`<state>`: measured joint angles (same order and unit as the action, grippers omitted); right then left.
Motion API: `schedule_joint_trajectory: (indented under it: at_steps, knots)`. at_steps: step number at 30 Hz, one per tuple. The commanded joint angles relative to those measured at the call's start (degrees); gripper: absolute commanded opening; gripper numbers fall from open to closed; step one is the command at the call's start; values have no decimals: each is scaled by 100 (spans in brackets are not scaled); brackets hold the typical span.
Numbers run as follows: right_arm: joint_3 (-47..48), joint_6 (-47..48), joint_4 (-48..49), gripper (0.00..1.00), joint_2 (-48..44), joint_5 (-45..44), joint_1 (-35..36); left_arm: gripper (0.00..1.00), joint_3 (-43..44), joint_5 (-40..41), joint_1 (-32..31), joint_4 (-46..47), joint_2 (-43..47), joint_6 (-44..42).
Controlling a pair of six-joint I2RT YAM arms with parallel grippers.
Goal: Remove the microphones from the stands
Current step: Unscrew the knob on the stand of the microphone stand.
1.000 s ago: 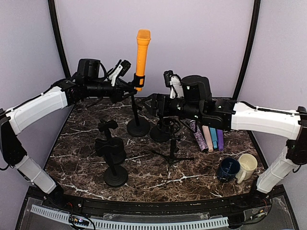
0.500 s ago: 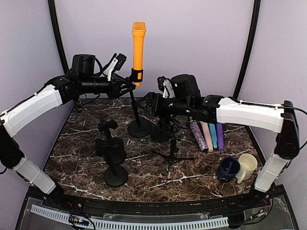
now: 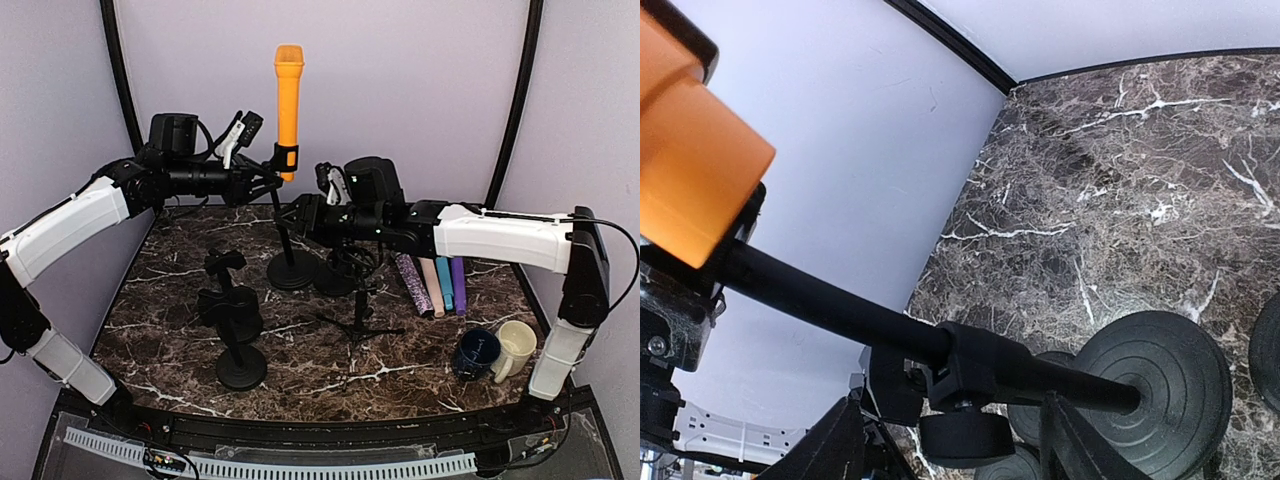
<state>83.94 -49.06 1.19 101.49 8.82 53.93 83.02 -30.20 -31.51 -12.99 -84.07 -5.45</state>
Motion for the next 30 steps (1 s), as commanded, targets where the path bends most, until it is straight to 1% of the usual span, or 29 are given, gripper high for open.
schedule_joint_trajectory:
  at_steps: [1,7,19,26,30]
  knots:
    - [210,-84,379,56,112,61,-23,0,258,-210,0,573,447,58]
    - [211,-87,382,42,159,79,-32,0,206,-225,-4,596,451,50]
    - [221,54,257,26,160,-171,-33,0,115,-256,0,629,463,58]
    - [193,401,100,12,104,-370,-32,0,99,-265,2,625,414,120]
    - [176,787,-73,6,67,-573,-19,0,85,-259,-4,595,373,172]
